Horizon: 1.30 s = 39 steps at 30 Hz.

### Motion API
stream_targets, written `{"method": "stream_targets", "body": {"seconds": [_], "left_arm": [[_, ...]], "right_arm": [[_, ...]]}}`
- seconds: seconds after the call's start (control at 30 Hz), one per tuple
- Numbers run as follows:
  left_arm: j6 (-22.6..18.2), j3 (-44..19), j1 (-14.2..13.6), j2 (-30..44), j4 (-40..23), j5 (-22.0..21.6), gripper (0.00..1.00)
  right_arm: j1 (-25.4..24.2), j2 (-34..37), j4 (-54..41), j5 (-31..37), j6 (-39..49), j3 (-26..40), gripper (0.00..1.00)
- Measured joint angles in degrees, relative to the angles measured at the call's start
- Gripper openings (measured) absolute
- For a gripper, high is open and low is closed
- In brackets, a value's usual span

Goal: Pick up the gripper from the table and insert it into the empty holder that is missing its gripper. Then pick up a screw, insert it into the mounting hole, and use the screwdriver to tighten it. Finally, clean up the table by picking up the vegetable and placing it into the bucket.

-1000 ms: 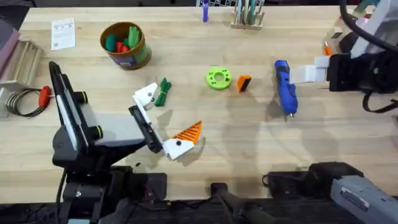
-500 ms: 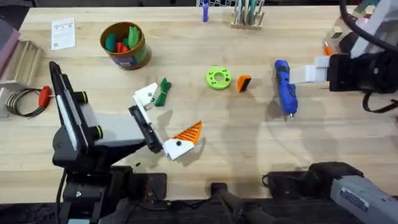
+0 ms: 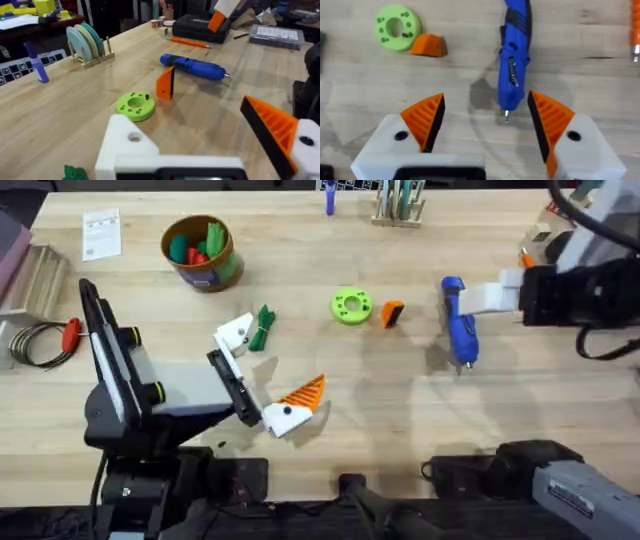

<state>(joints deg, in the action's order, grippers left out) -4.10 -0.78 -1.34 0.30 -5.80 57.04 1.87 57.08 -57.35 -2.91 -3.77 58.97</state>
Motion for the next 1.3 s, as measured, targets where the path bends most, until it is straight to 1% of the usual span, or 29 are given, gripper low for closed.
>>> {"method": "stream_targets", "body": {"seconds": [0.17,0.43,0.57,0.7,0.83,0.97,1.3], "left_arm": [[0.0,0.0,0.0,0.0,0.0,0.0,0.985],[0.0,0.0,0.0,0.0,0.0,0.0,0.985],[0.0,0.0,0.0,0.0,0.0,0.0,0.986],[0.0,0.0,0.0,0.0,0.0,0.0,0.985],[0.0,0.0,0.0,0.0,0.0,0.0,0.985],[0.0,0.0,0.0,0.0,0.0,0.0,0.985],[0.0,0.0,0.0,0.0,0.0,0.0,0.985]], "right_arm": [[5.3,5.0,-1.1,-0.6,-2.5,4.0,0.991],[15.0,15.3,-1.4,-0.6,-9.8,13.5,0.994],[19.7,20.6,-1.4,-0.7,-11.5,18.2,0.994],[23.1,25.7,-3.0,-0.2,-12.4,22.2,0.994],[24.0,29.8,-6.0,0.3,-12.6,24.5,0.994],[24.0,33.2,-5.8,0.5,-12.7,25.2,0.994],[23.1,38.4,-6.1,0.5,-12.9,25.4,0.993]]}}
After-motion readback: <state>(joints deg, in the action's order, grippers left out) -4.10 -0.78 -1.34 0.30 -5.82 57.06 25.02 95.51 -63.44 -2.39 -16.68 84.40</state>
